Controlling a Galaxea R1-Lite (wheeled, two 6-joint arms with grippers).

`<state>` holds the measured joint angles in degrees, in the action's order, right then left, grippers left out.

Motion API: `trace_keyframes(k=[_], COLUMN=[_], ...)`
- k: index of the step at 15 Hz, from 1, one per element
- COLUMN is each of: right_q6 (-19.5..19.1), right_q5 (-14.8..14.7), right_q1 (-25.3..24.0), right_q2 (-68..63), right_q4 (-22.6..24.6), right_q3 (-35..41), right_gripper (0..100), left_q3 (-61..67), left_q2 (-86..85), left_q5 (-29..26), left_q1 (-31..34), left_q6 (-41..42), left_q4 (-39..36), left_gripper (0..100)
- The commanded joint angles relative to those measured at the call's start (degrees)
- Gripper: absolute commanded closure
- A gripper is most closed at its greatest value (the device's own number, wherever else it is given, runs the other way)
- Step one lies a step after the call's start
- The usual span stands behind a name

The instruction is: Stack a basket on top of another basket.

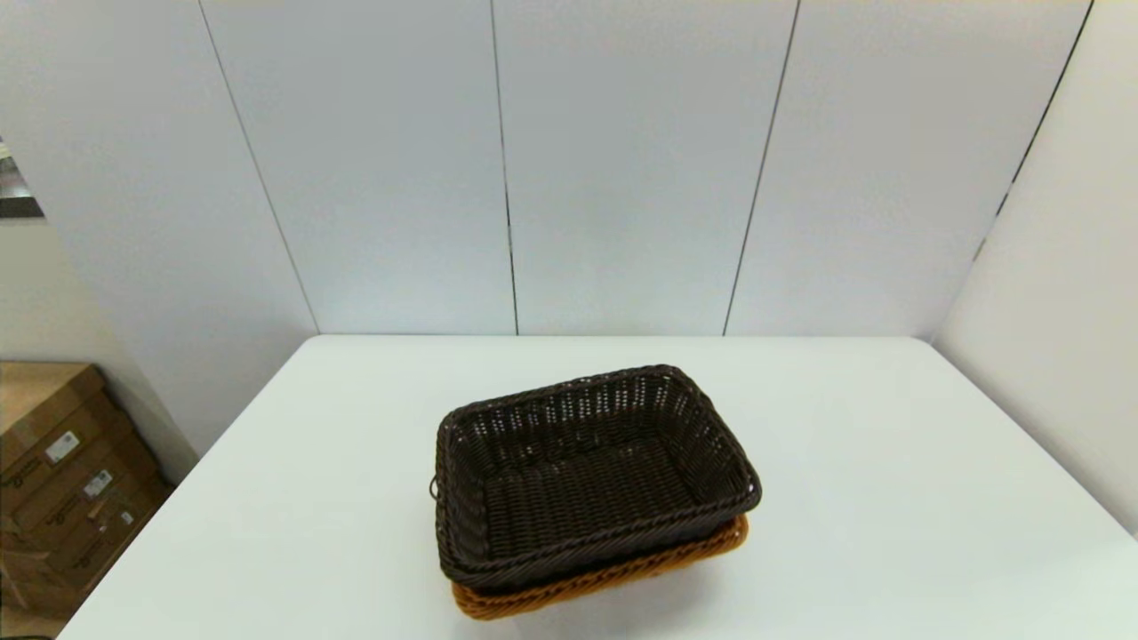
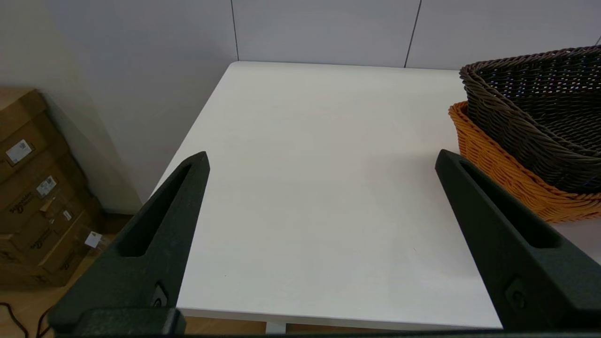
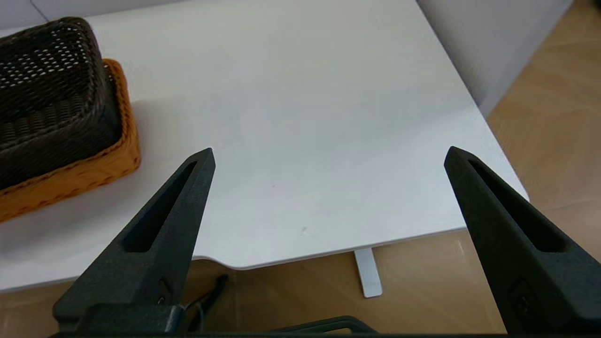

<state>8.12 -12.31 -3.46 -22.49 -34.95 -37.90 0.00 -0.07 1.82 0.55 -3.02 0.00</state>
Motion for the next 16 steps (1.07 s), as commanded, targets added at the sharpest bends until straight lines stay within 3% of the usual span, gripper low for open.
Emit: trace_keyframes(k=[1,4,11,14,16], right_q6=[0.05,-0.38,-0.21,-3.55,-6.01], right_q5=[-0.08,0.89,3.44,6.25,8.62], right_q1=[2.06,5.22,4.08,3.9,3.9], right_q2=[5.79,9.13,15.11,22.4,22.58], right_q4=[-0.29,-1.17,-2.32,-1.61,1.46], right_q3=[3.71,4.77,8.19,13.03,15.49], right_gripper=[0,0,0,0,0], left_q3=[0.09,0.09,0.09,0.09,0.09], left_q2=[-0.01,-0.01,-0.01,-0.01,-0.01], left_q5=[0.03,0.03,0.03,0.03,0.03], left_q1=[-0.02,0.07,-0.02,-0.02,0.07], left_q6=[-0.05,-0.05,-0.23,-0.32,-0.23], left_q4=[0.0,0.0,0.0,0.0,0.0], left_gripper=[0,0,0,0,0])
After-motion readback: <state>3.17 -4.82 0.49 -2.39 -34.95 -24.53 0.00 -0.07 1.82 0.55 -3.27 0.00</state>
